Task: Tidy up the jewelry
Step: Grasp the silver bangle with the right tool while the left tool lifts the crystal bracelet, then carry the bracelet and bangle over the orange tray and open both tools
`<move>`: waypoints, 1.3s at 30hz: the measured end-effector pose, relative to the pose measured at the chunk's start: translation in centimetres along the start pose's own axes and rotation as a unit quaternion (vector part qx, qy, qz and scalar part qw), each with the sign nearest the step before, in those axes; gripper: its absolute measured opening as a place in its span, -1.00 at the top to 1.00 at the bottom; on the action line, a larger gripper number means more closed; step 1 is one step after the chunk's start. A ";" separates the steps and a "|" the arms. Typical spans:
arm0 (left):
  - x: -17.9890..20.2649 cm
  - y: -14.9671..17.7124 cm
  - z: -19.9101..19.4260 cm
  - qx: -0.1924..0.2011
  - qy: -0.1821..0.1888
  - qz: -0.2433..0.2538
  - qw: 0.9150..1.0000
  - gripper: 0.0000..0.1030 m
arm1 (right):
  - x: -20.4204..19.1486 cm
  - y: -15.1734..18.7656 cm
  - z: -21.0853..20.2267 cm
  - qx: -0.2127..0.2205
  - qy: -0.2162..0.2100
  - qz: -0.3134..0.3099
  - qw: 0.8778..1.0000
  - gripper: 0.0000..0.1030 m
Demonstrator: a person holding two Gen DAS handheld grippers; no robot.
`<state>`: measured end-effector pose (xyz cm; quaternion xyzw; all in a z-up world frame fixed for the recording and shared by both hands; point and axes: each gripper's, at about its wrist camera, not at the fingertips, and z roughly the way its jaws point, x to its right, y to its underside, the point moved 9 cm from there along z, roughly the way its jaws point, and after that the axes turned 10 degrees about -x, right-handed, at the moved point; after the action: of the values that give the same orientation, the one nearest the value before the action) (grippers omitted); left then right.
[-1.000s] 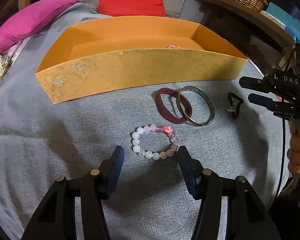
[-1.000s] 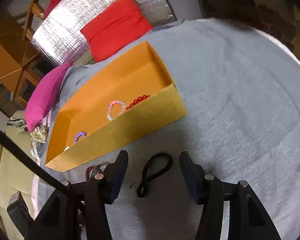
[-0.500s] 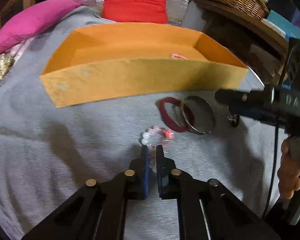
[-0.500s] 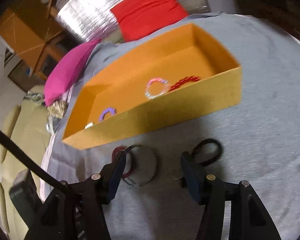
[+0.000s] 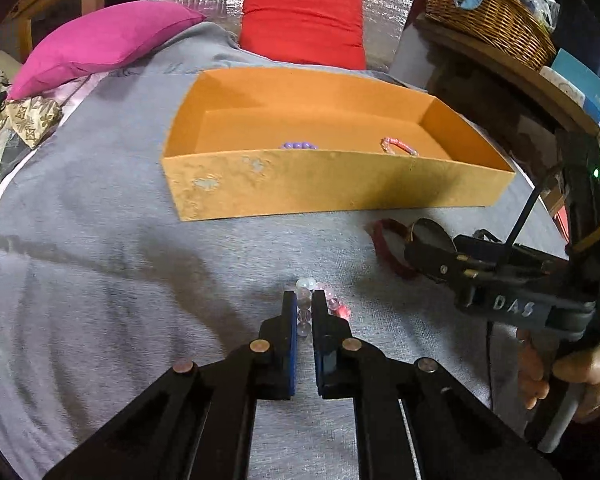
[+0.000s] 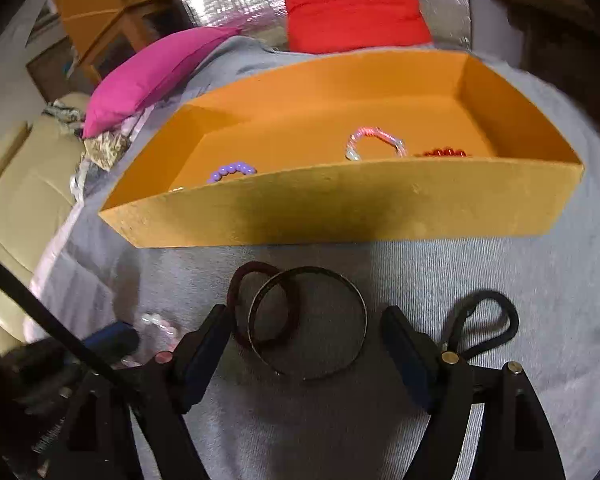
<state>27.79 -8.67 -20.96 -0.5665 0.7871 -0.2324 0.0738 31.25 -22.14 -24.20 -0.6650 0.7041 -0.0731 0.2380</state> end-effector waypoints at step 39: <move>4.6 -6.1 -6.8 0.105 -0.008 0.035 0.994 0.86 | 4.0 -3.1 -11.9 0.175 -0.040 0.018 0.984 -0.25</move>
<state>28.88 -12.51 -11.53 -0.5293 0.7771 -0.3069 0.1473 28.88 -28.93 -13.47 -0.6029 0.6820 -0.1639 0.3801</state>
